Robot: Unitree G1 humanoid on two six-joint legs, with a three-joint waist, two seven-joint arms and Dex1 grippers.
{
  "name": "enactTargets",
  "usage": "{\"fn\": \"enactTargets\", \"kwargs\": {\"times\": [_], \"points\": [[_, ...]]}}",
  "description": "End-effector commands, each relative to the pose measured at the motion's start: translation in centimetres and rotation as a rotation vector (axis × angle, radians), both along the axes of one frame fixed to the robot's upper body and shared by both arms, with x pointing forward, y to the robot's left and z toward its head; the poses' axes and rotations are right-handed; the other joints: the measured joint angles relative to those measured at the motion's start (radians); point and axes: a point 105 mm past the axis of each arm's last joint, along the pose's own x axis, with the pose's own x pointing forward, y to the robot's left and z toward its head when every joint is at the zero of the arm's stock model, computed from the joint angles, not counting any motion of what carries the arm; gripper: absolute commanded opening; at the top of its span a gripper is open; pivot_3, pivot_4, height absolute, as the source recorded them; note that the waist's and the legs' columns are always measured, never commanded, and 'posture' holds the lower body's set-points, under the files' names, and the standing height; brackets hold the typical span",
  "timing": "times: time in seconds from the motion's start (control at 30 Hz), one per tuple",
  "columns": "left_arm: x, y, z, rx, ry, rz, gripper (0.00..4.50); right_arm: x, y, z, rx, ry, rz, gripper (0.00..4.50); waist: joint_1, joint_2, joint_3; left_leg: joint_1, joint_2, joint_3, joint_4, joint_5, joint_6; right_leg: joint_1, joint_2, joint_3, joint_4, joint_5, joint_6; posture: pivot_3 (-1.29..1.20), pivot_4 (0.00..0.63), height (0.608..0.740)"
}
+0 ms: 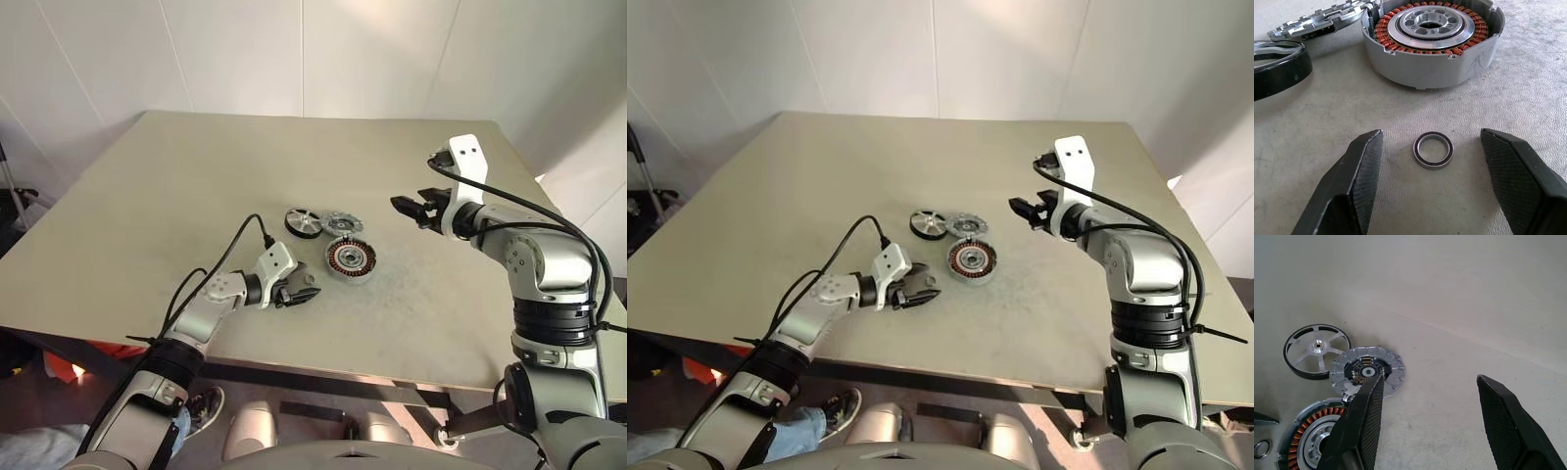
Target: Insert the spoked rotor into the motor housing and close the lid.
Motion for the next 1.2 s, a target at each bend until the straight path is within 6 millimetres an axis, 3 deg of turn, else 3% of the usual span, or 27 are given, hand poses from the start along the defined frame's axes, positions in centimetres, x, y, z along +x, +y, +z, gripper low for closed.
{"fn": "enactTargets", "kwargs": {"times": [0.03, 0.1, 0.23, 0.43, 0.6, 0.83, 0.9, 1.07, 1.2], "points": [[-1.0, -0.1, -2.0, 0.060, 0.063, -0.015, 3.16, 0.2, 0.3, 1.6, -0.014, -0.051, 0.014, 3.39, 0.000, 0.000, 0.000, 0.000, 0.000, 0.000, 0.000, 0.000, 0.000, 0.000, 0.000, 0.000, 0.000, 0.000, 0.000, 0.00, 0.000, 0.740], [-1.1, -0.2, -1.8, 0.053, 0.068, -0.021, 2.77, 0.3, 0.4, 1.7, -0.014, -0.052, 0.013, 3.39, 0.000, 0.001, 0.000, 0.000, 0.000, 0.000, 0.000, 0.000, 0.000, 0.000, 0.000, 0.000, 0.000, 0.000, 0.000, 0.00, 0.000, 0.740], [-1.1, 0.1, -1.6, 0.055, 0.069, -0.011, 1.46, 0.7, 0.4, 1.8, -0.012, -0.055, 0.008, 3.39, 0.000, 0.001, 0.000, 0.000, 0.000, 0.000, 0.000, 0.000, 0.000, 0.000, 0.000, 0.000, 0.000, 0.000, 0.000, 0.00, 0.000, 0.740], [-0.7, 0.7, -1.4, 0.054, 0.070, 0.013, 1.46, 1.0, 0.1, 1.8, -0.018, -0.055, -0.005, 3.39, -0.001, 0.001, 0.000, 0.000, 0.000, 0.000, 0.000, 0.000, 0.000, -0.001, 0.000, 0.000, 0.000, 0.000, 0.000, 0.00, 0.000, 0.740], [-0.4, 0.8, -1.2, 0.042, 0.063, 0.034, 0.78, 1.1, 0.0, 1.8, -0.020, -0.055, -0.012, 3.39, -0.003, 0.001, 0.000, -0.001, 0.000, 0.000, -0.001, 0.000, 0.000, -0.001, 0.000, 0.000, 0.000, 0.000, 0.000, 0.00, 0.000, 0.740], [0.3, 1.1, -0.3, 0.019, 0.031, 0.062, 0.75, 1.2, 0.1, 1.7, -0.023, -0.058, -0.014, 3.39, -0.003, 0.001, 0.000, -0.001, 0.000, 0.000, -0.001, 0.000, 0.000, -0.002, 0.000, 0.000, 0.000, 0.000, 0.000, 0.00, 0.000, 0.740], [0.9, 1.1, 0.6, -0.026, 0.023, 0.088, 0.75, 1.3, 0.1, 1.7, -0.024, -0.059, -0.014, 3.39, -0.003, 0.001, 0.000, -0.001, 0.000, 0.000, -0.001, 0.000, 0.000, -0.002, 0.000, 0.000, 0.000, 0.000, 0.000, 0.00, 0.000, 0.740], [2.0, 0.3, 5.9, -0.297, 0.033, 0.096, 0.75, 1.3, 0.1, 1.6, -0.032, -0.063, -0.014, 3.39, -0.003, 0.000, 0.000, -0.006, 0.000, 0.000, -0.001, 0.001, -0.002, -0.007, 0.000, 0.000, 0.000, 0.002, -0.003, 0.00, 0.000, 0.740], [2.4, -0.3, 8.8, -0.403, 0.022, 0.060, 0.75, 1.3, 0.1, 1.4, -0.033, -0.064, -0.015, 3.39, -0.001, 0.000, 0.000, -0.009, 0.000, 0.000, -0.001, 0.000, 0.000, -0.009, 0.000, 0.000, -0.001, 0.004, -0.007, 0.00, 0.000, 0.740]]}}
